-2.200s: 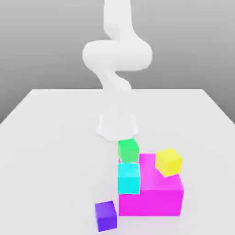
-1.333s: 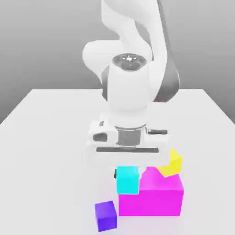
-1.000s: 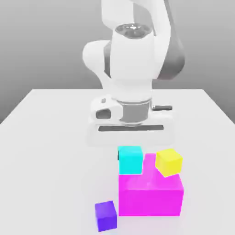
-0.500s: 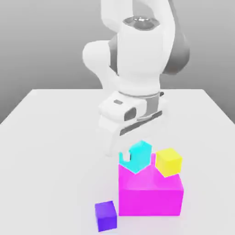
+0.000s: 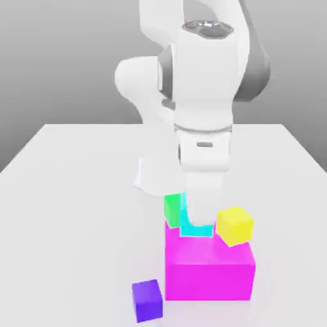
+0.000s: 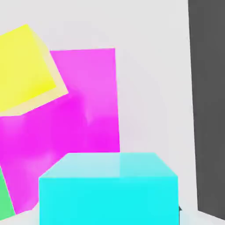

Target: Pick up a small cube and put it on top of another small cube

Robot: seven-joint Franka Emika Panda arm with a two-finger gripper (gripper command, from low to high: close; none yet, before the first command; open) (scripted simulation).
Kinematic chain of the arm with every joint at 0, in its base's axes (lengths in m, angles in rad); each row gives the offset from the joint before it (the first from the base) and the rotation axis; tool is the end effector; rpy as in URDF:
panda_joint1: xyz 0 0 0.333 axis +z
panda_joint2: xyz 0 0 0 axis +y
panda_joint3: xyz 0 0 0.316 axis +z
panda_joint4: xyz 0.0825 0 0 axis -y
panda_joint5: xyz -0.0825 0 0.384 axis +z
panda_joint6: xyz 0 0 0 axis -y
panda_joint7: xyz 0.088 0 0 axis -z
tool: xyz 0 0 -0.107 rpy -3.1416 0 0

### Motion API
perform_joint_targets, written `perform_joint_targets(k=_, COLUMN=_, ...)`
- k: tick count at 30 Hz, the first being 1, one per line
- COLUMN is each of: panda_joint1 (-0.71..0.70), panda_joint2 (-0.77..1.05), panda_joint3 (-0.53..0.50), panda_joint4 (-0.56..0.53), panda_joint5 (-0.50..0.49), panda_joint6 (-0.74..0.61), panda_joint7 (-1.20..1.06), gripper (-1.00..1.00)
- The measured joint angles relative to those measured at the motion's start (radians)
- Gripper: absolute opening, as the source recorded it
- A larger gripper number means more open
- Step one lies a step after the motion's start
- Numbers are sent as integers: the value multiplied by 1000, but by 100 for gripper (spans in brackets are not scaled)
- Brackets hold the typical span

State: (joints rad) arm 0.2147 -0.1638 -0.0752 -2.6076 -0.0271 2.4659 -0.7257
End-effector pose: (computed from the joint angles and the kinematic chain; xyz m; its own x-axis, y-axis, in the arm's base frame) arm 0.4259 0.0605 0.3118 0.6316 0.7752 0.0128 0.7750 -0.6317 0.0183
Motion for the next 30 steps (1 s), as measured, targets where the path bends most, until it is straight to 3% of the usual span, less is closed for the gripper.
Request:
perform_joint_targets(k=20, panda_joint1=119, panda_joint2=30, panda_joint3=-74, panda_joint4=5, panda_joint5=-9, panda_joint6=4, panda_joint7=-946, gripper=-100)
perform_joint_targets(k=29, panda_joint1=125, panda_joint2=184, panda_joint3=-66, panda_joint4=-14, panda_joint5=43, panda_joint6=174, panda_joint7=-1031, gripper=-100)
perform_joint_targets(k=30, panda_joint1=124, panda_joint2=200, panda_joint3=-68, panda_joint4=-17, panda_joint5=43, panda_joint6=193, panda_joint7=-1032, gripper=100)
